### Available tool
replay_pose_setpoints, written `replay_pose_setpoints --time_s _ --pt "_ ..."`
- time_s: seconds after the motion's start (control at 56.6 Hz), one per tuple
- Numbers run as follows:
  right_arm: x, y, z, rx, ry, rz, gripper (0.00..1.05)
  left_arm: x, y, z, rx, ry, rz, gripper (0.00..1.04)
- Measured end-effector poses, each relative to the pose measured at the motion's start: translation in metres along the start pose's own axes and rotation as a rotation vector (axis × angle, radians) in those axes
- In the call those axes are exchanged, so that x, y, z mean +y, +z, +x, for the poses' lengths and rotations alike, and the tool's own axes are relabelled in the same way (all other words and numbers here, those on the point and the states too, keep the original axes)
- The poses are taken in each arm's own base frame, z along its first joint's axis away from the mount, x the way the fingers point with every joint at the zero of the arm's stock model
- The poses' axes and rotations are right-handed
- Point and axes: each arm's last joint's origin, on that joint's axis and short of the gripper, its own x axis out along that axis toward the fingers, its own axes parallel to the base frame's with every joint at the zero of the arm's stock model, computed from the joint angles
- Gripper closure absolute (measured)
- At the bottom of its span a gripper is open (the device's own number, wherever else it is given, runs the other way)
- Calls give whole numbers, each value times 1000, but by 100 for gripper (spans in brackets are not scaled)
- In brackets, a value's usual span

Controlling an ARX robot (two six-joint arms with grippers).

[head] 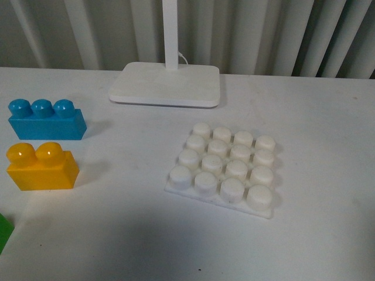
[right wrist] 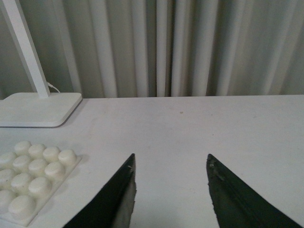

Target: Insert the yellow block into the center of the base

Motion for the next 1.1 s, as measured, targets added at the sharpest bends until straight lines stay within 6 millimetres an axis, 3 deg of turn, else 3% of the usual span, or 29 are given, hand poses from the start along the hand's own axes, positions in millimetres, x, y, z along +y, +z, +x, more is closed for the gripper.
replay_pose_setpoints --time_s 0.265,0.406,0.76,0.972,1.095 --pt "0 0 0 0 -2 1 7 -2 -1 3 61 51 -40 6" --pt "0 0 0 0 0 0 9 -2 19 14 118 -83 45 6" --pt "0 0 0 0 -1 0 9 18 75 86 298 -487 623 6" --pt "0 0 0 0 -1 0 9 19 84 138 461 -760 972 6" --pt "0 0 0 0 -1 0 9 13 83 164 518 -851 1076 6"
